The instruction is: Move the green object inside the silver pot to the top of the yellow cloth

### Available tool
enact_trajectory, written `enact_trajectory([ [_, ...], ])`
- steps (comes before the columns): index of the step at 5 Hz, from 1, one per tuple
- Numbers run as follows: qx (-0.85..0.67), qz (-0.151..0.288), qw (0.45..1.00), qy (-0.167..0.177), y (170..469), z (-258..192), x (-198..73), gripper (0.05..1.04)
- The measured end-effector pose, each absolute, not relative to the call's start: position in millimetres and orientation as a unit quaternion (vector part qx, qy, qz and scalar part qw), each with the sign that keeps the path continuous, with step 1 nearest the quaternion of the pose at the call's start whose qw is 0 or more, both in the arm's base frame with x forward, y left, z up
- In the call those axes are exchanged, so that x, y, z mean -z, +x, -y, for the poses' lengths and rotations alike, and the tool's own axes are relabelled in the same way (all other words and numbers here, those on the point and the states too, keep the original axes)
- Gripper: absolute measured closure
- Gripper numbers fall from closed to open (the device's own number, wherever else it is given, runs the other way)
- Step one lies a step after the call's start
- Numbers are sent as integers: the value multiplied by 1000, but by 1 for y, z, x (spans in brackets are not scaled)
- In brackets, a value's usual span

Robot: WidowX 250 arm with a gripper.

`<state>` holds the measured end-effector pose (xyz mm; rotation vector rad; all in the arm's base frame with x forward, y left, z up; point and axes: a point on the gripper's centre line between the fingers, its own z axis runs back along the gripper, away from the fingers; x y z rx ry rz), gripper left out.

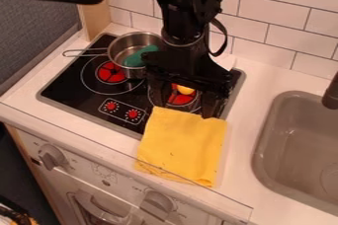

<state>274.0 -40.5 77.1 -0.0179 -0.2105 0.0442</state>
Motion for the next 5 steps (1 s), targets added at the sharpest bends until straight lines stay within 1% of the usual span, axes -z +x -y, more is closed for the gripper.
enact_trajectory([
  [1,-20,94,995,-12,272,42,-71,83],
  [2,-23,101,994,-35,283,26,-70,83],
  [3,-6,120,991,-61,302,15,-71,83],
  [4,-8,140,989,-51,327,-14,-76,83],
  [5,5,130,991,-35,359,-38,-67,83],
])
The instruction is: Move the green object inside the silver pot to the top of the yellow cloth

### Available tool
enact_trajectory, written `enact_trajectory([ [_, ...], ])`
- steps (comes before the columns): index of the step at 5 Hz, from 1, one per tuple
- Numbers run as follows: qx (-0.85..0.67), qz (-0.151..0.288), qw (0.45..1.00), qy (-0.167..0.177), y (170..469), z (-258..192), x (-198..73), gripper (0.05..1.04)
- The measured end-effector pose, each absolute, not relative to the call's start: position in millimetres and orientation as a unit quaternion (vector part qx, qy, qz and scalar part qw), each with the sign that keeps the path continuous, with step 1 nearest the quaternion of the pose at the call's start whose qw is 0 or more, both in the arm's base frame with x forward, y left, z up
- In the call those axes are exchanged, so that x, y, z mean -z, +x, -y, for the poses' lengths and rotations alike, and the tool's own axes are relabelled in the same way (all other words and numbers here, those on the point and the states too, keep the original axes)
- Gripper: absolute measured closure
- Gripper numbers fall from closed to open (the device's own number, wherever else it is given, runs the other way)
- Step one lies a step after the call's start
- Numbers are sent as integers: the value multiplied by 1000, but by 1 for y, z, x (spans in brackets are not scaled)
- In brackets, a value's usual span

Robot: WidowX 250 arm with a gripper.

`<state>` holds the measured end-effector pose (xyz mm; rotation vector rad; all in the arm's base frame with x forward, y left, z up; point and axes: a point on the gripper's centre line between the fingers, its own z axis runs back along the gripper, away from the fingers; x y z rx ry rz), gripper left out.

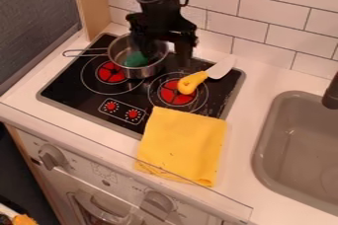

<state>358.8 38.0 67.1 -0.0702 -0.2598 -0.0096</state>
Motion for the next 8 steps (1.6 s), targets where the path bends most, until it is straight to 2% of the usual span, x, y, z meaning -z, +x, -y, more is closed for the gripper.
enact_trajectory([
  [1,19,117,993,-14,383,-52,-58,83],
  [2,19,101,995,4,394,-63,-50,83],
  [3,21,91,996,16,394,-71,-47,83],
  [5,-1,86,996,14,385,-86,-44,83],
  [7,-7,77,996,44,384,-99,-41,83],
  [8,-9,70,996,48,381,-100,-34,83],
])
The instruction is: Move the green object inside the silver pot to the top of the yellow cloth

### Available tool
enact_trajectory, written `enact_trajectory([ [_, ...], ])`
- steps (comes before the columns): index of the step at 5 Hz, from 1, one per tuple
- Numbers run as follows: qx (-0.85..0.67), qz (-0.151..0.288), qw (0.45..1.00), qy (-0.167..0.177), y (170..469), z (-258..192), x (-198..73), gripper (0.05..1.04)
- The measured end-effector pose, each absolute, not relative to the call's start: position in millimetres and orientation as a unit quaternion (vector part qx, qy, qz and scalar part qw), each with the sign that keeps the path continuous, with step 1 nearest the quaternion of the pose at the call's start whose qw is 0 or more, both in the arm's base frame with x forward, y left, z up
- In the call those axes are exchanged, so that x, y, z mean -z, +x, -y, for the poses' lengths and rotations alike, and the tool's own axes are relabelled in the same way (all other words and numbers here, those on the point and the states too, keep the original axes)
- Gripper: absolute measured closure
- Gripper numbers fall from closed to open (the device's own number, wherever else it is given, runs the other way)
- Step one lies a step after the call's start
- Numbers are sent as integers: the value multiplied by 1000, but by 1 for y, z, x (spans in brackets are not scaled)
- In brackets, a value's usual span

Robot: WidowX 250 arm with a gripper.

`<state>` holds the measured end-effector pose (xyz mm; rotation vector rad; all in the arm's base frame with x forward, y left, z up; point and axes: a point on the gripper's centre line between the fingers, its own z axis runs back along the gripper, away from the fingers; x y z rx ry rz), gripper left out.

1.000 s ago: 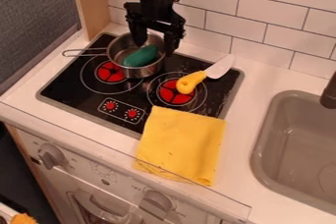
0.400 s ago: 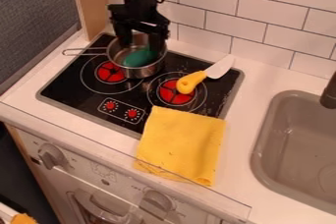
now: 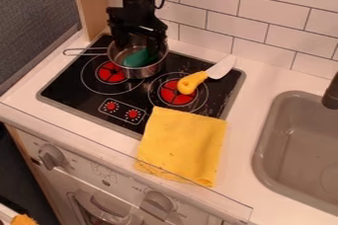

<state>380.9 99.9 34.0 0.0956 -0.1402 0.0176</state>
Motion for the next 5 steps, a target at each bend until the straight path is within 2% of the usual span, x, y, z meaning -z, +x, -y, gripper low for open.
enact_trajectory([
  [1,-2,52,997,53,373,-92,-20,136],
  [2,-2,49,997,52,371,-88,-17,418],
  [3,-3,48,998,51,371,-88,-17,647],
  [4,-13,41,998,41,368,-85,-21,651],
  [5,-40,124,991,36,370,-85,-81,659],
])
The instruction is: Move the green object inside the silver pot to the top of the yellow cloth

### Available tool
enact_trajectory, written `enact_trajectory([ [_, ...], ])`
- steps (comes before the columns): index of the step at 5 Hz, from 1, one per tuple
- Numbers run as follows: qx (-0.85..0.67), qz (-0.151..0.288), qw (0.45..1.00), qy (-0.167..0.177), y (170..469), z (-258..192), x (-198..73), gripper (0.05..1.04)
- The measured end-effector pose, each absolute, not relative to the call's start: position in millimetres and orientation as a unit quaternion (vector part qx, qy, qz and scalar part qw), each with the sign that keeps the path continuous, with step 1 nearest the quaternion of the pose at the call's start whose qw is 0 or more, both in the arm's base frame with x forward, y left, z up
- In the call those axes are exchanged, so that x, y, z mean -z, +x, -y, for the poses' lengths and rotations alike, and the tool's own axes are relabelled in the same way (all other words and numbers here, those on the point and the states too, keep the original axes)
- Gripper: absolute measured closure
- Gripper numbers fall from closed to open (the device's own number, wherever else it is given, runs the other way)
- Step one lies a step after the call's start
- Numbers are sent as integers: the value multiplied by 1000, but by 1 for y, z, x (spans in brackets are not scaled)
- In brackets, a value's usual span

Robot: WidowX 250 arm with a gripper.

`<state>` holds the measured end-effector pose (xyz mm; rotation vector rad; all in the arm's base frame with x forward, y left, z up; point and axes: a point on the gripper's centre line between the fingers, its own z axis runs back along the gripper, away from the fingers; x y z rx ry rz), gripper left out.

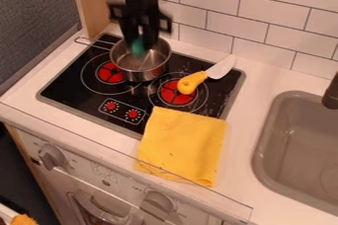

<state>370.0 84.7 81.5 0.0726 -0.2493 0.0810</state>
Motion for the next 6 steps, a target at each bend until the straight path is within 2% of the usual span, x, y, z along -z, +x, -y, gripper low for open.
enact_trajectory([
  [1,-28,134,990,17,335,-63,-102,665],
  [2,10,103,995,-1,298,-30,-85,665],
  [3,52,79,996,-4,268,-2,-67,665],
  [4,78,70,994,0,250,13,-58,665],
  [5,99,66,993,2,243,27,-52,593],
  [6,94,68,993,6,244,28,-52,259],
])
